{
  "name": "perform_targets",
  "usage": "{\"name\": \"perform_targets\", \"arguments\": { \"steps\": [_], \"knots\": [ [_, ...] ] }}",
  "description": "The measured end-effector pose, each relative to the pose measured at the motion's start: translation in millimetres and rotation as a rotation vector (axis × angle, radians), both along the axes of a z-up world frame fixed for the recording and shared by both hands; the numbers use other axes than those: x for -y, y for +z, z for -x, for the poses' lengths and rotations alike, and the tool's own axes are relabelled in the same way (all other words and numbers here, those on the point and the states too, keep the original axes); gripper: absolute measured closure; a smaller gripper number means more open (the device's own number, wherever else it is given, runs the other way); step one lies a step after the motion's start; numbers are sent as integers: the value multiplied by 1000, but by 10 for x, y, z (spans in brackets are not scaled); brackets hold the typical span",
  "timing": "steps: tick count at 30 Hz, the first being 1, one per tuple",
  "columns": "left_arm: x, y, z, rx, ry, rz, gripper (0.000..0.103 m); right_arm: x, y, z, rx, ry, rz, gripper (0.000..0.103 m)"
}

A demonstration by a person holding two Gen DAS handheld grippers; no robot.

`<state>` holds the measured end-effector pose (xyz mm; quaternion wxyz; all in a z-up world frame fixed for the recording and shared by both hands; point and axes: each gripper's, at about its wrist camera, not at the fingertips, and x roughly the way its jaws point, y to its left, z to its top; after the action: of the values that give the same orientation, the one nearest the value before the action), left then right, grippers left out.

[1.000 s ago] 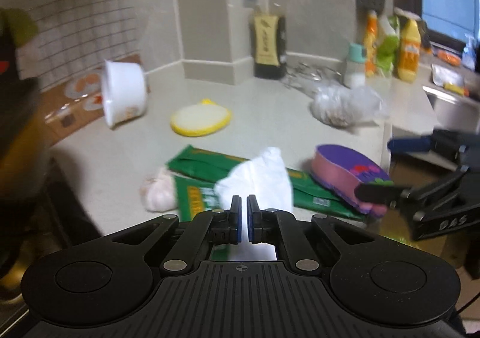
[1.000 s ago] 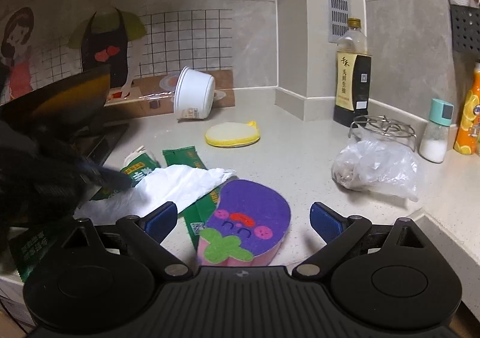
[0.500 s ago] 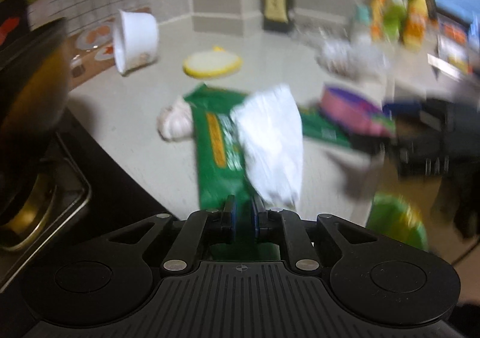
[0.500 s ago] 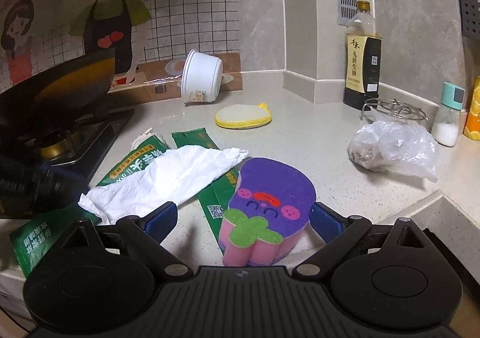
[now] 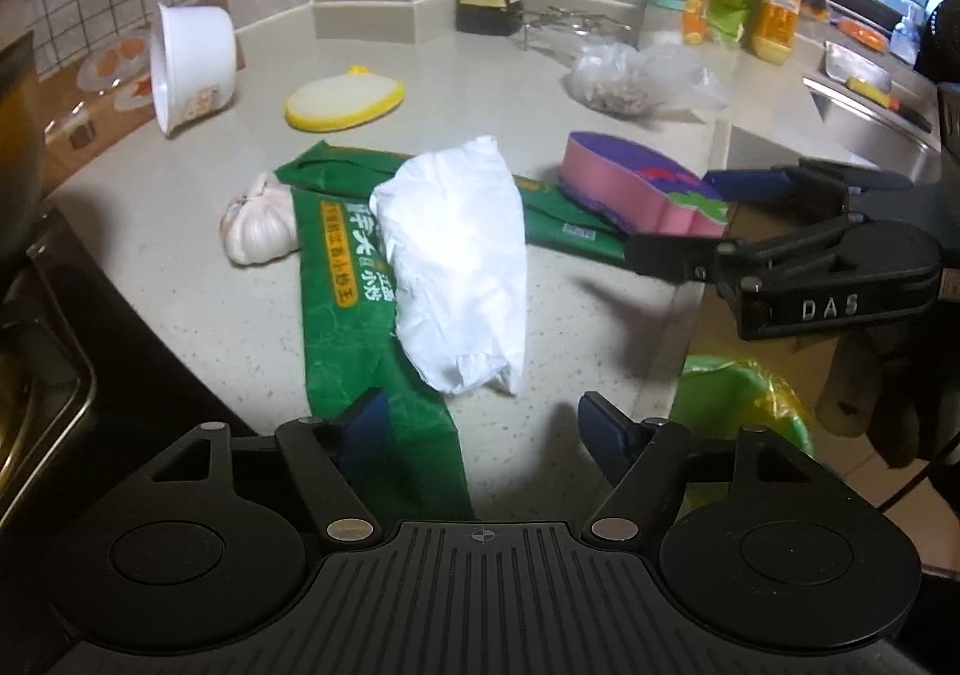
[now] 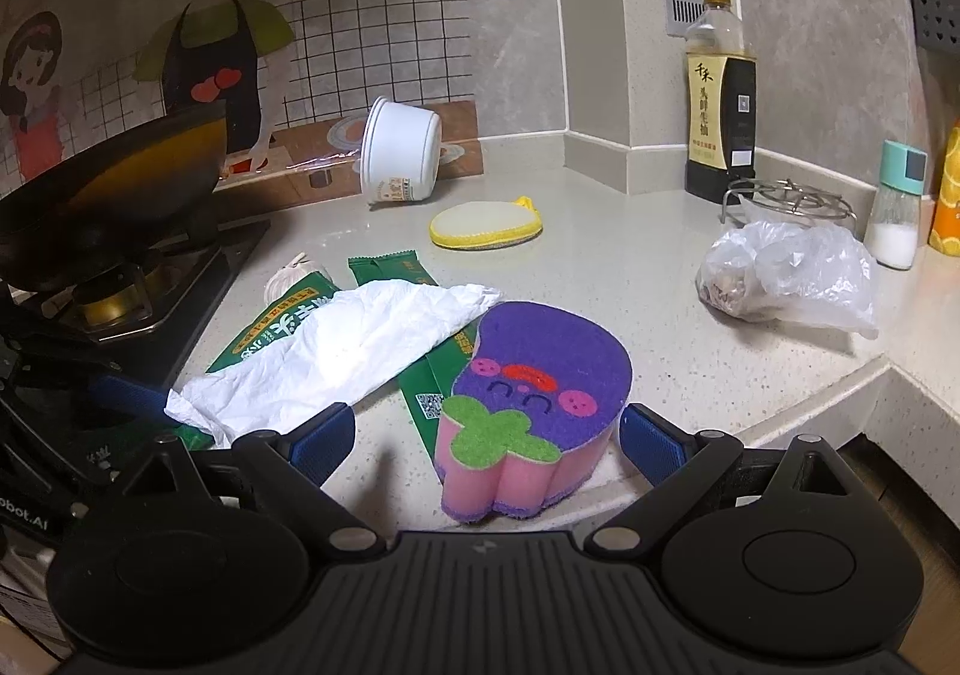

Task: Collect trash

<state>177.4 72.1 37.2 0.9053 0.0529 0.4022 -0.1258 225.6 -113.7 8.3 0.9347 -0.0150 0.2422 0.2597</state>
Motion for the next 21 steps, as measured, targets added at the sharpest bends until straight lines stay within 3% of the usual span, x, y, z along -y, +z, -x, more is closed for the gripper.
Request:
{"name": "perform_targets", "arguments": {
  "steps": [4, 7, 9, 11, 14, 17, 20, 21],
  "knots": [
    [-200, 131, -64, 69, 107, 47, 34, 19, 6, 38, 14, -6, -1, 7],
    [-448, 244, -135, 110, 210, 152, 34, 44, 32, 83, 37, -10, -2, 7],
    [-545, 265, -234, 123, 269, 178, 34, 52, 45, 108, 51, -12, -3, 7],
    [-531, 215, -354, 121, 298, 126, 36, 55, 55, 111, 57, -14, -7, 7],
    [-425, 91, -510, 103, 255, 42, 36, 55, 59, 107, 55, -17, -16, 7],
    [-329, -43, -615, 35, 222, 19, 36, 72, 47, 127, 58, -19, -11, 7],
    [-285, -96, -618, 22, 203, 7, 37, 94, 31, 114, 61, -38, 0, 7],
    [-265, -102, -610, 25, 192, 2, 43, 104, 28, 102, 60, -47, 0, 7]
  ]
}}
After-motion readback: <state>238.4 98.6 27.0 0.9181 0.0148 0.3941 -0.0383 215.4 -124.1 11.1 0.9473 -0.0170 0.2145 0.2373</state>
